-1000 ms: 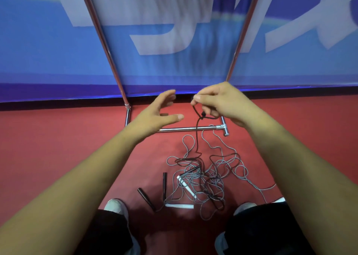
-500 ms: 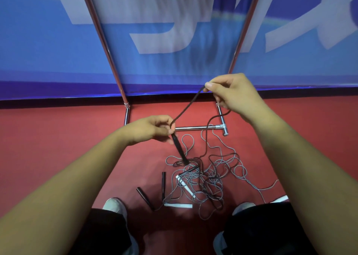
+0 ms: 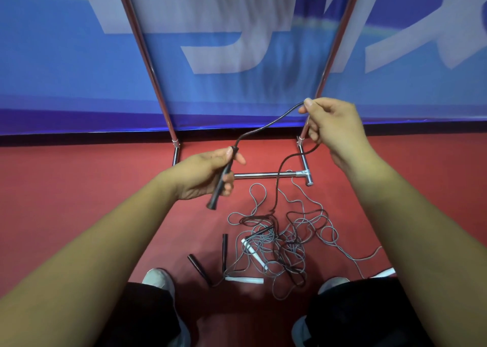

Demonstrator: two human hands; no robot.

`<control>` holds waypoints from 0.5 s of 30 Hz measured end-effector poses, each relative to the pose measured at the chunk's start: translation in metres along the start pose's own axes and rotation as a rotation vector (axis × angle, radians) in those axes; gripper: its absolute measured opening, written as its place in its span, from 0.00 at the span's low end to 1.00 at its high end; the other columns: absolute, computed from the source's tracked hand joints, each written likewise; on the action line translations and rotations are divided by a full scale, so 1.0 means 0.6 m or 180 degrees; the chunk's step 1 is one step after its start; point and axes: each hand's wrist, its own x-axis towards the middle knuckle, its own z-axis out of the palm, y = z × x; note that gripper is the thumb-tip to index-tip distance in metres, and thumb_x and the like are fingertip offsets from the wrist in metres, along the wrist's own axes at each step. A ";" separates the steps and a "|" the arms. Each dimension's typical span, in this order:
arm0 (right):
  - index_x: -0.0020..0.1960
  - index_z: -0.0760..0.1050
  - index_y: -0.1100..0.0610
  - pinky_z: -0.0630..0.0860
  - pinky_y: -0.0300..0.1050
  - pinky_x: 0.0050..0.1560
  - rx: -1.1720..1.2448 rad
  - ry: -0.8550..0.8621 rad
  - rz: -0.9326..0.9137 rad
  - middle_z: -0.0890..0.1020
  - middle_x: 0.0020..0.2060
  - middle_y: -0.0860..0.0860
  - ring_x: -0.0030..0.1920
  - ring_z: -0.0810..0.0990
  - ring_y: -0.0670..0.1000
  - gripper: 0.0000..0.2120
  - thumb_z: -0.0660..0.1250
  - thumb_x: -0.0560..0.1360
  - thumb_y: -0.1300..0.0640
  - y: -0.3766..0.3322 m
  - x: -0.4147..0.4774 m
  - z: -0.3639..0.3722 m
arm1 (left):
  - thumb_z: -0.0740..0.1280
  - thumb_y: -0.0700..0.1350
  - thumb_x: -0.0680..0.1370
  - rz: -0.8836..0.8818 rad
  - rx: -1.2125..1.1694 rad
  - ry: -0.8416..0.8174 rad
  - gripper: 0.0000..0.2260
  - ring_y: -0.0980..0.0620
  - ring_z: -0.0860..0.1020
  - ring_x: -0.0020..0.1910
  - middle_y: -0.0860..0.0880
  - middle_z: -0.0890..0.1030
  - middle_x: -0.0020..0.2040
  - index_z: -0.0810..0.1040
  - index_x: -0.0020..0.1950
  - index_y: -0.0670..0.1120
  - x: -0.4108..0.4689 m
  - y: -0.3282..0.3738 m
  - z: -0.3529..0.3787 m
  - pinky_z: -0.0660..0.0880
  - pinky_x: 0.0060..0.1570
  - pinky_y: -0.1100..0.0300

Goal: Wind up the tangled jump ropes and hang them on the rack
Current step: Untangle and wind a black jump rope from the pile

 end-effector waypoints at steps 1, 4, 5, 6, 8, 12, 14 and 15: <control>0.42 0.79 0.58 0.65 0.37 0.25 0.0027 -0.0007 0.0043 0.66 0.26 0.53 0.25 0.65 0.49 0.12 0.64 0.81 0.56 0.006 0.002 0.000 | 0.59 0.52 0.81 0.0054 -0.0472 -0.0045 0.14 0.51 0.72 0.29 0.48 0.68 0.31 0.75 0.56 0.42 0.002 0.002 0.001 0.74 0.35 0.57; 0.41 0.79 0.59 0.66 0.38 0.27 -0.0112 -0.0036 0.0209 0.68 0.25 0.53 0.25 0.68 0.50 0.12 0.65 0.81 0.55 0.024 0.003 -0.003 | 0.62 0.41 0.77 0.0493 -0.1341 -0.0290 0.09 0.51 0.72 0.34 0.48 0.71 0.34 0.77 0.54 0.38 0.005 0.012 -0.004 0.74 0.39 0.58; 0.41 0.79 0.61 0.67 0.39 0.29 -0.0272 -0.0113 0.0224 0.69 0.25 0.53 0.25 0.68 0.49 0.13 0.67 0.80 0.54 0.031 0.004 -0.006 | 0.62 0.39 0.77 0.0726 -0.1495 -0.0356 0.07 0.51 0.74 0.37 0.48 0.72 0.35 0.77 0.52 0.40 0.005 0.017 -0.006 0.75 0.40 0.58; 0.40 0.79 0.62 0.68 0.40 0.31 -0.0538 -0.0278 0.0237 0.72 0.26 0.53 0.25 0.70 0.48 0.13 0.69 0.78 0.54 0.040 0.004 -0.011 | 0.62 0.40 0.77 0.0937 -0.1653 -0.0359 0.06 0.52 0.75 0.38 0.49 0.73 0.36 0.76 0.51 0.42 0.004 0.022 -0.006 0.75 0.40 0.59; 0.39 0.78 0.63 0.68 0.42 0.36 -0.1161 -0.0925 0.0322 0.77 0.29 0.53 0.30 0.72 0.49 0.10 0.73 0.75 0.57 0.061 0.001 -0.019 | 0.60 0.42 0.79 0.1200 -0.2054 -0.0210 0.05 0.54 0.75 0.37 0.51 0.74 0.37 0.75 0.49 0.45 0.002 0.032 -0.007 0.74 0.40 0.62; 0.39 0.80 0.56 0.71 0.41 0.42 -0.1986 -0.1904 0.0924 0.81 0.32 0.48 0.36 0.77 0.49 0.09 0.70 0.74 0.67 0.120 -0.010 -0.032 | 0.57 0.43 0.83 0.1649 -0.2907 0.0213 0.08 0.56 0.77 0.33 0.51 0.74 0.35 0.74 0.48 0.45 -0.001 0.053 -0.029 0.75 0.36 0.61; 0.39 0.80 0.56 0.69 0.38 0.41 -0.2308 -0.1947 0.1208 0.81 0.32 0.44 0.38 0.76 0.46 0.08 0.70 0.76 0.65 0.140 -0.018 -0.046 | 0.57 0.47 0.84 0.1857 -0.3113 0.0413 0.08 0.55 0.77 0.34 0.51 0.75 0.36 0.74 0.49 0.47 -0.008 0.065 -0.046 0.75 0.36 0.60; 0.38 0.80 0.56 0.69 0.38 0.42 -0.2161 -0.1910 0.1325 0.82 0.32 0.44 0.39 0.76 0.46 0.08 0.71 0.76 0.63 0.150 -0.020 -0.052 | 0.58 0.49 0.85 0.1844 -0.3160 0.0471 0.08 0.54 0.77 0.34 0.51 0.75 0.36 0.74 0.50 0.49 -0.011 0.068 -0.051 0.75 0.35 0.59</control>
